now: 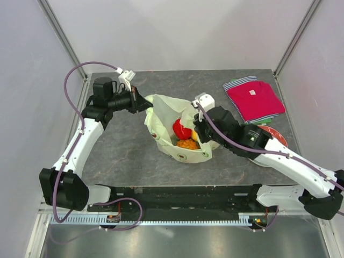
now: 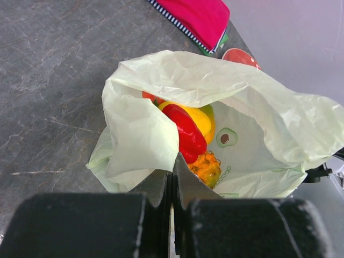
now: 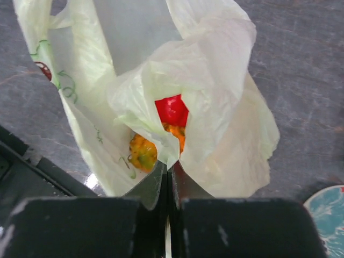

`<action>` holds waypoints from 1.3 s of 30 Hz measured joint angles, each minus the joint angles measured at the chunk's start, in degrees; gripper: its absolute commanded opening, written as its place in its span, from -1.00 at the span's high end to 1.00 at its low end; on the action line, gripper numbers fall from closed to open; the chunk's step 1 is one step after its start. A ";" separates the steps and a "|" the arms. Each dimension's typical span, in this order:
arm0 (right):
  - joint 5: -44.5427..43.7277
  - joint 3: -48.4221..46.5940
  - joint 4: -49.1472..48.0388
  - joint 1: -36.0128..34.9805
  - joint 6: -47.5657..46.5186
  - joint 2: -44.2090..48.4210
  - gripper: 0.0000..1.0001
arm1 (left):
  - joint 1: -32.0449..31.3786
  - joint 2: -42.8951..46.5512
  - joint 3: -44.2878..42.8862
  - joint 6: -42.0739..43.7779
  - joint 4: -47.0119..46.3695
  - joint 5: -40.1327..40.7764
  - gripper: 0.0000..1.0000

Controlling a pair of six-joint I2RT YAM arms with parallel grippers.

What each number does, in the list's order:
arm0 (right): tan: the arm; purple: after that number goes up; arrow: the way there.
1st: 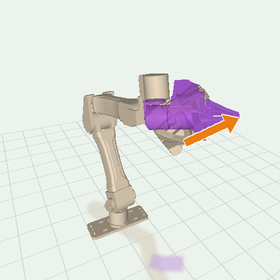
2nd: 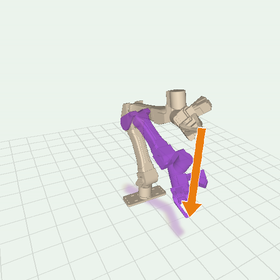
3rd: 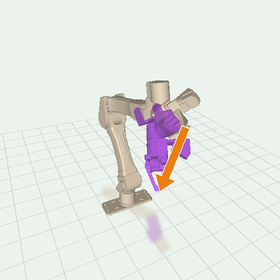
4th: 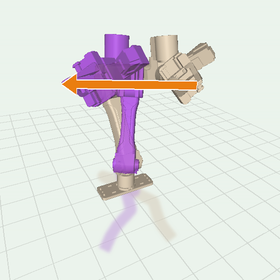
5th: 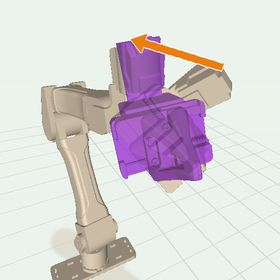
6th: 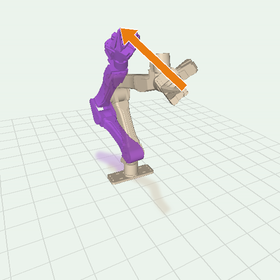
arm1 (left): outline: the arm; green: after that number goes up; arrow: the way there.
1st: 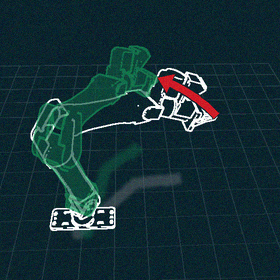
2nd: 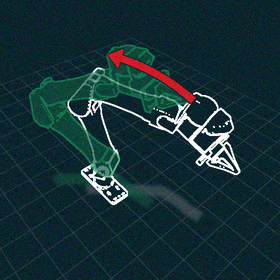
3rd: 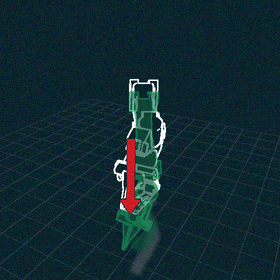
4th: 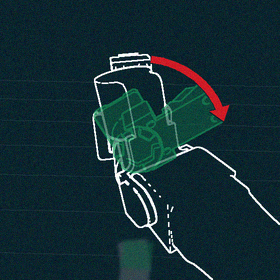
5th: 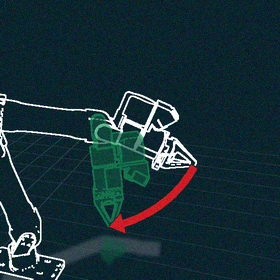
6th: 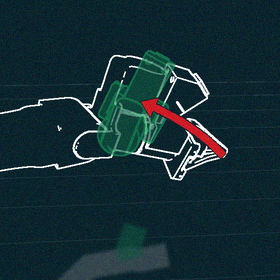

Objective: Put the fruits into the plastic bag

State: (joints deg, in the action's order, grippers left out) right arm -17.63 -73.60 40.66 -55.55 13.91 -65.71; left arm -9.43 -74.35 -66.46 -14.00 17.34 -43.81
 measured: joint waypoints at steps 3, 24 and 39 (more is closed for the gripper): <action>-2.67 -4.15 1.46 0.92 -1.01 -3.17 1.00 | 0.00 -1.07 -2.73 -1.07 0.76 -0.28 0.97; -5.62 -23.17 -0.57 13.68 -8.79 -6.29 1.00 | 2.97 -9.53 -23.56 -9.42 0.59 -4.92 0.97; -2.51 -10.27 -2.38 13.73 -5.38 -5.42 0.08 | 2.99 -9.51 -14.88 -3.52 3.80 -5.05 -0.29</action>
State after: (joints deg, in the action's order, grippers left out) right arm -20.14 -83.88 38.28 -41.82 8.54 -71.13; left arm -6.44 -83.85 -81.34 -17.52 21.15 -48.86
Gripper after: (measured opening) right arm 0.292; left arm 0.462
